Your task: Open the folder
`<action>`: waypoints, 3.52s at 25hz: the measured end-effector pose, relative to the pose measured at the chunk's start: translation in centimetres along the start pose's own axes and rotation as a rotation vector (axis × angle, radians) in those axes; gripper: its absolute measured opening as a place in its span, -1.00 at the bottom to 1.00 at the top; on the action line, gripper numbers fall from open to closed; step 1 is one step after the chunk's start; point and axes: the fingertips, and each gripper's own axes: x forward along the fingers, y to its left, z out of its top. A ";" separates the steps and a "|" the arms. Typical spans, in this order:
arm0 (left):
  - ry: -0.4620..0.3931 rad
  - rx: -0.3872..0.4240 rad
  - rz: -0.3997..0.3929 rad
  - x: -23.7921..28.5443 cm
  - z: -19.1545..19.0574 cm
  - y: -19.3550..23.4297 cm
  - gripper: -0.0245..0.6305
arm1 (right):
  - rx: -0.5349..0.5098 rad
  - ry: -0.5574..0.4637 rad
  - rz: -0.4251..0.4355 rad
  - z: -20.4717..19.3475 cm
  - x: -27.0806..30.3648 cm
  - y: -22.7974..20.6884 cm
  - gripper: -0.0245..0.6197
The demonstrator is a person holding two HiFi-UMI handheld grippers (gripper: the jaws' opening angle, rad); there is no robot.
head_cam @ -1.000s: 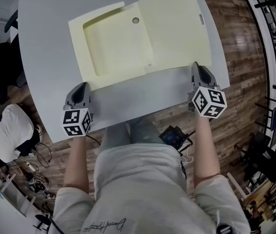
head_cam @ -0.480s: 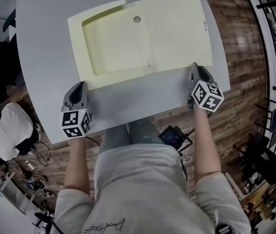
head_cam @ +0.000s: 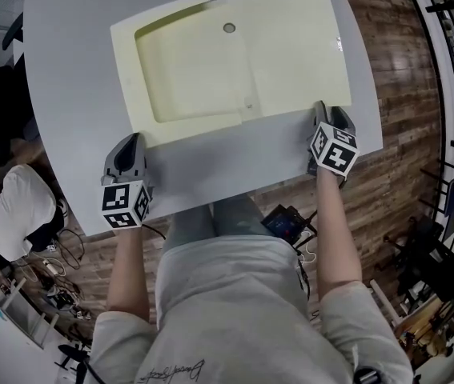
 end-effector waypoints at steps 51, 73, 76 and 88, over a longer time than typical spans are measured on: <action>0.030 -0.005 -0.050 0.2 0.3 -0.6 -0.90 | -0.215 0.006 0.021 1.8 -1.2 1.5 -0.85; -0.101 0.065 -0.183 -3.3 4.9 -1.9 -0.90 | -0.159 -0.159 0.039 6.0 -7.5 4.6 -0.85; -0.131 0.064 -0.197 -4.4 5.5 -2.2 -0.90 | -0.161 -0.175 0.073 6.0 -8.7 5.9 -0.85; -0.246 -0.006 -0.226 -9.0 7.7 -2.7 -0.90 | -0.190 -0.294 0.299 7.4 -16.0 15.1 -0.85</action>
